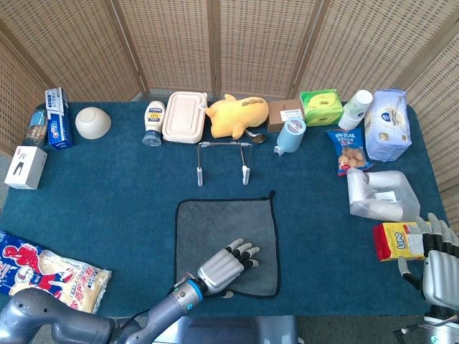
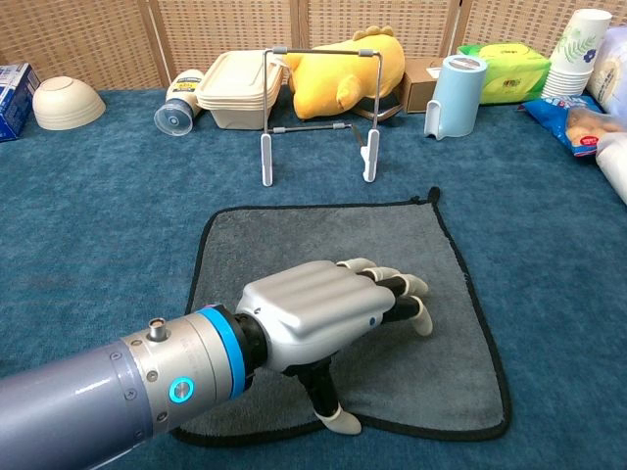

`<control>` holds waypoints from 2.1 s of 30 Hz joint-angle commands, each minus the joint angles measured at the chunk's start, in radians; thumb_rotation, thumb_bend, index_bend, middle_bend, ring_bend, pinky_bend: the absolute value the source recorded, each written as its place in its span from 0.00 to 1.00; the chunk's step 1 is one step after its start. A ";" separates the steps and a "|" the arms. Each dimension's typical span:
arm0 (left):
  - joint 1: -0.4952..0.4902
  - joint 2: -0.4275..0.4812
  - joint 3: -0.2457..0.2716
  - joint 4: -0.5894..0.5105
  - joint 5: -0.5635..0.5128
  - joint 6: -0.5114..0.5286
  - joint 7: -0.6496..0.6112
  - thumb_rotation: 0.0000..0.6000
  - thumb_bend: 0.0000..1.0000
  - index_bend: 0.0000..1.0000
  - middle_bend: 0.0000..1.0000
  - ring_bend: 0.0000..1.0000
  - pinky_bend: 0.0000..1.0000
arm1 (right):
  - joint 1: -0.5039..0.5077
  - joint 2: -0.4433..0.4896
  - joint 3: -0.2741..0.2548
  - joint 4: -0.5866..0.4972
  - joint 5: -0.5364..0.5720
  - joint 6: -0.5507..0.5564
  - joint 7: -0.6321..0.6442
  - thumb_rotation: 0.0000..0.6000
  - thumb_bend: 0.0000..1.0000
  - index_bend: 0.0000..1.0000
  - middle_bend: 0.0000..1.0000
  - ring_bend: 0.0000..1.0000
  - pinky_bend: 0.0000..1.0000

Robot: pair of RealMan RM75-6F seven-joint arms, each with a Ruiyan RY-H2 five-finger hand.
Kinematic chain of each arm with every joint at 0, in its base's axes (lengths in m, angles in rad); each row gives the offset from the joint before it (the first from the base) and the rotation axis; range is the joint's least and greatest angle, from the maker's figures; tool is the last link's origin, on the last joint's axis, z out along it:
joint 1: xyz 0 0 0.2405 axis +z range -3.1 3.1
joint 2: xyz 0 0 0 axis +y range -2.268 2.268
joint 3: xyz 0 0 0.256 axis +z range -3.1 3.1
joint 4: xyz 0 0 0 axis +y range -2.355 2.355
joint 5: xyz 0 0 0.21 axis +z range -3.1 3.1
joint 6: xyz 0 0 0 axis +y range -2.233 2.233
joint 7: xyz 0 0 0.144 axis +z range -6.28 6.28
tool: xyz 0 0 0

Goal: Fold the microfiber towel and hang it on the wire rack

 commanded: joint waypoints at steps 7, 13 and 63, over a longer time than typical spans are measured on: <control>0.010 0.005 -0.014 0.004 0.012 0.034 0.007 1.00 0.19 0.22 0.05 0.00 0.00 | 0.001 0.000 0.001 -0.002 -0.002 -0.001 -0.003 1.00 0.31 0.10 0.03 0.00 0.00; 0.017 0.012 -0.016 0.003 0.017 0.045 0.008 1.00 0.22 0.23 0.05 0.00 0.00 | 0.001 -0.001 0.001 -0.002 -0.002 0.000 -0.005 1.00 0.31 0.10 0.03 0.00 0.00; 0.108 -0.013 -0.057 -0.048 -0.057 0.132 -0.040 1.00 0.45 0.67 0.26 0.03 0.00 | -0.002 -0.004 0.000 -0.014 -0.002 0.001 -0.023 1.00 0.31 0.10 0.03 0.00 0.00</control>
